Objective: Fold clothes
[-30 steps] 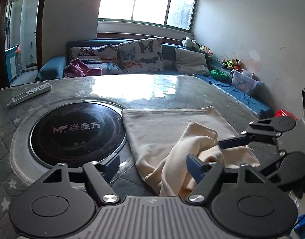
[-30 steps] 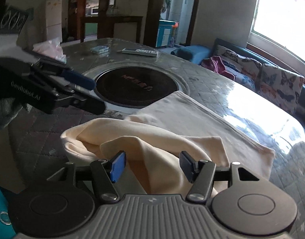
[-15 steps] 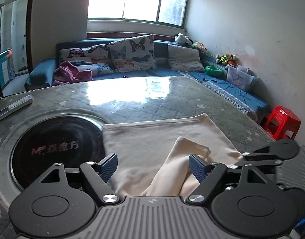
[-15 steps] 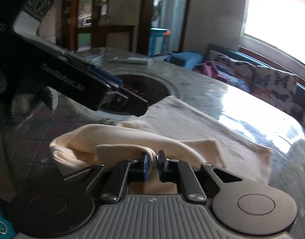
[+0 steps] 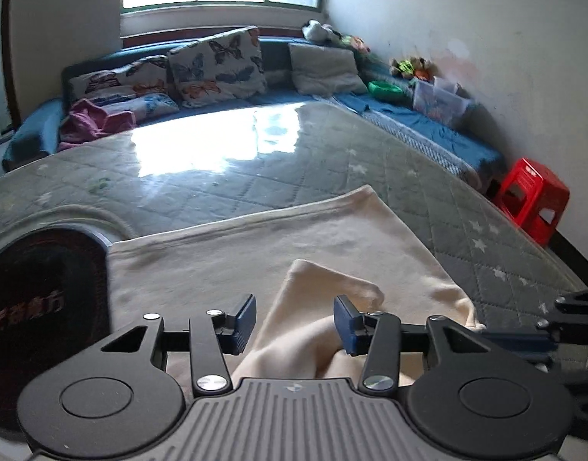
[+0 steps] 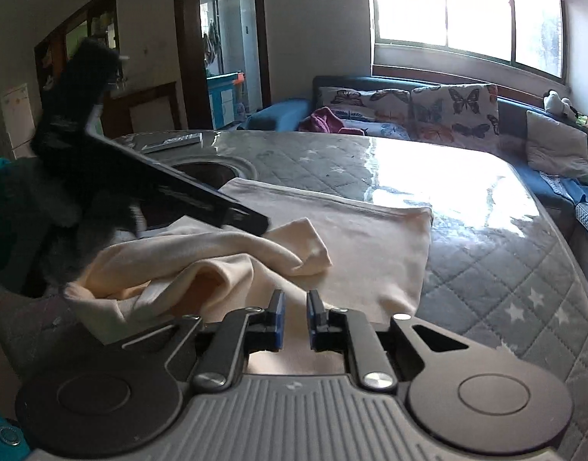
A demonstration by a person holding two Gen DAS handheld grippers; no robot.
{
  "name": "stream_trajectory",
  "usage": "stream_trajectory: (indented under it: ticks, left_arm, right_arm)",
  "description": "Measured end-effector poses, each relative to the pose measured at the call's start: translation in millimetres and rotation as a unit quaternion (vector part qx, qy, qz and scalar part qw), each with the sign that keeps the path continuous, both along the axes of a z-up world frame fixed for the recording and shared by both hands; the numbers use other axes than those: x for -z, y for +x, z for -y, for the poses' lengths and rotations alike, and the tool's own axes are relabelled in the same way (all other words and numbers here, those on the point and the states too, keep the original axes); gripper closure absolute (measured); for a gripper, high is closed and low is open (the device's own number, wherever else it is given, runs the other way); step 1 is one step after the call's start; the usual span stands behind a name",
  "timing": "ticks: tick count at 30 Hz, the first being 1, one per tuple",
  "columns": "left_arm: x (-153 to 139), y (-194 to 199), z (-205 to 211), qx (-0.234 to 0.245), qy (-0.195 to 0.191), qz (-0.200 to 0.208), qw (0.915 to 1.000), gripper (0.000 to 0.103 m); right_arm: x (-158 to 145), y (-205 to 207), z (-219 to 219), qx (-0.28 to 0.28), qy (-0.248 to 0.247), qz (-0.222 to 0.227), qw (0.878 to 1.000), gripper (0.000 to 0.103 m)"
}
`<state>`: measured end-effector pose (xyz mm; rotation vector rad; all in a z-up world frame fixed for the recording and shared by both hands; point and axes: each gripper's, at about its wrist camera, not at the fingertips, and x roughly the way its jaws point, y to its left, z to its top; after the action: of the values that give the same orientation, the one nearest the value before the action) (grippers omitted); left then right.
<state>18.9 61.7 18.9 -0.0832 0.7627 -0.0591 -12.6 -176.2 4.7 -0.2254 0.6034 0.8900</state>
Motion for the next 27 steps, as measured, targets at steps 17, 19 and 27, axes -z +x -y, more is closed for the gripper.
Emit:
stream_trajectory:
  ticks: [17, 19, 27]
  left_arm:
    - [18.0, 17.5, -0.1, -0.022, -0.008, 0.000, 0.9997, 0.095]
    - [17.6, 17.4, -0.4, -0.024, -0.005, 0.001, 0.9997, 0.090]
    - [20.8, 22.2, 2.9, -0.012, 0.000, 0.000, 0.9999, 0.079]
  right_arm:
    - [4.2, -9.8, -13.4, -0.019, -0.008, 0.011, 1.000, 0.029]
    - [3.8, -11.6, -16.7, -0.023, -0.012, 0.012, 1.000, 0.028]
    - [5.4, -14.3, -27.0, -0.035, -0.021, 0.015, 0.999, 0.017]
